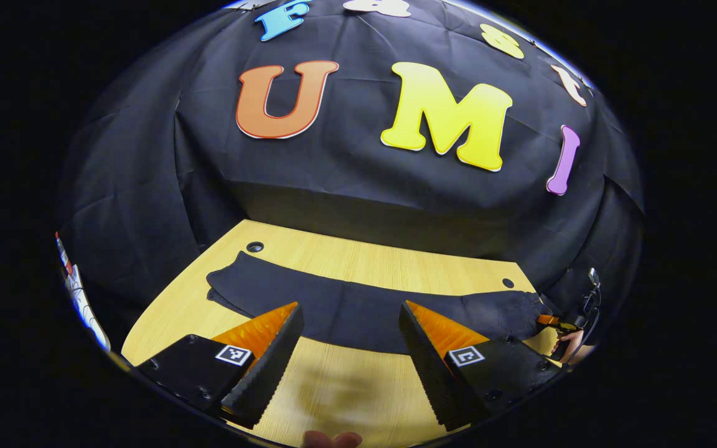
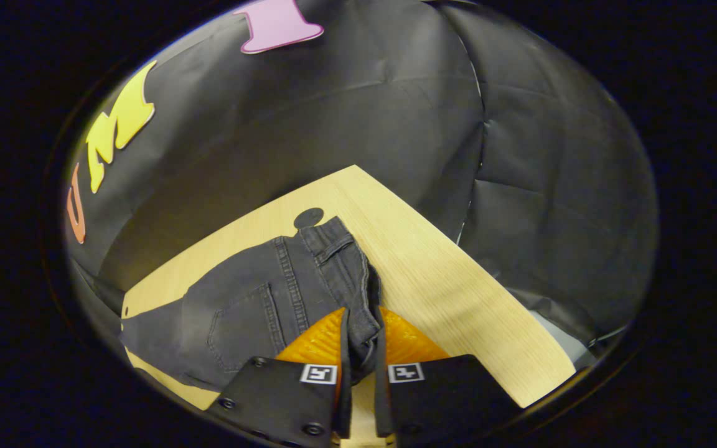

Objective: Grasp the waist and the cuffs of the jeans and fold them to make the two legs overlap; first hold the waist and fold one-third of the jeans toward the cuffs, then hold the cuffs and fold the remaining one-third in the same direction to finish folding.

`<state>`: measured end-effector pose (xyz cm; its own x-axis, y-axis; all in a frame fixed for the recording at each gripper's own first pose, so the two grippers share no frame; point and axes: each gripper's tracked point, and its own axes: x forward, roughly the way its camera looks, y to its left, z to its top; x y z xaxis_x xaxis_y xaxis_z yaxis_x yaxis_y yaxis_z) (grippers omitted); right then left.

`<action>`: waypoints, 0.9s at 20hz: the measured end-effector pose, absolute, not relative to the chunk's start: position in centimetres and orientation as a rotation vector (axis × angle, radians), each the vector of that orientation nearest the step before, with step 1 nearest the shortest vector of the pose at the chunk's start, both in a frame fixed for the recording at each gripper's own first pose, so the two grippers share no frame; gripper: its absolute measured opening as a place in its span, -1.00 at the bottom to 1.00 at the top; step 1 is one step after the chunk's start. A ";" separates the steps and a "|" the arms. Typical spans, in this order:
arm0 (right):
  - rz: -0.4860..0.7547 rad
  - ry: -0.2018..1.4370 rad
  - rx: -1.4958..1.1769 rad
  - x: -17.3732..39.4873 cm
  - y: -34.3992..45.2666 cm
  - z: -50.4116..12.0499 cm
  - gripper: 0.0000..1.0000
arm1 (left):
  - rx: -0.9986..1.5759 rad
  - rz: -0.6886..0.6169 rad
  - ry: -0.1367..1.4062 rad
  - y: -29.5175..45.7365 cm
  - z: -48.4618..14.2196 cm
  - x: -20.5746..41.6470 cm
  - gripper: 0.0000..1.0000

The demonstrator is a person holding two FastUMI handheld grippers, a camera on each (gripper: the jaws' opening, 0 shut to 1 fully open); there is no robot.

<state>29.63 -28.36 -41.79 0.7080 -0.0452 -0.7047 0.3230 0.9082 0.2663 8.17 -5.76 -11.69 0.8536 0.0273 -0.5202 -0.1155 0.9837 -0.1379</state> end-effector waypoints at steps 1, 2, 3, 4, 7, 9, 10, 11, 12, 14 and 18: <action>-0.198 0.759 0.370 29.6 -28.1 -40.8 -0.70 | -0.170 0.083 0.534 -5.2 -11.6 8.0 0.98; -0.200 0.747 0.357 29.8 -28.0 -39.6 -0.70 | -0.177 0.091 0.525 -4.8 -11.5 7.6 0.98; -0.185 0.747 0.346 29.6 -27.1 -38.3 -0.92 | -0.189 0.099 0.516 -4.4 -11.5 7.3 0.98; -0.169 0.734 0.329 29.1 -26.3 -36.3 -0.92 | -0.205 0.108 0.510 -3.9 -11.6 7.0 0.98; -0.079 0.674 0.286 30.0 -20.8 -29.6 -0.92 | -0.245 0.145 0.487 -2.2 -11.4 5.7 0.98; 0.000 0.632 0.258 30.6 -15.8 -25.3 -0.92 | -0.259 0.167 0.463 -0.8 -11.1 4.9 0.98; 0.049 0.615 0.244 30.8 -12.6 -23.2 -0.93 | -0.273 0.179 0.451 0.0 -11.1 4.4 0.98; 0.106 0.598 0.231 31.0 -9.1 -21.3 -0.93 | -0.291 0.196 0.449 0.8 -11.1 3.9 0.98; 0.159 0.586 0.217 31.1 -5.4 -20.0 -0.93 | -0.310 0.212 0.446 1.8 -11.2 3.3 0.98; 0.262 0.575 0.185 31.1 2.6 -18.6 -0.93 | -0.337 0.253 0.434 3.9 -11.1 1.7 0.97; 0.429 0.607 0.152 31.3 17.6 -21.1 -0.94 | -0.340 0.360 0.418 9.2 -10.9 -1.3 0.97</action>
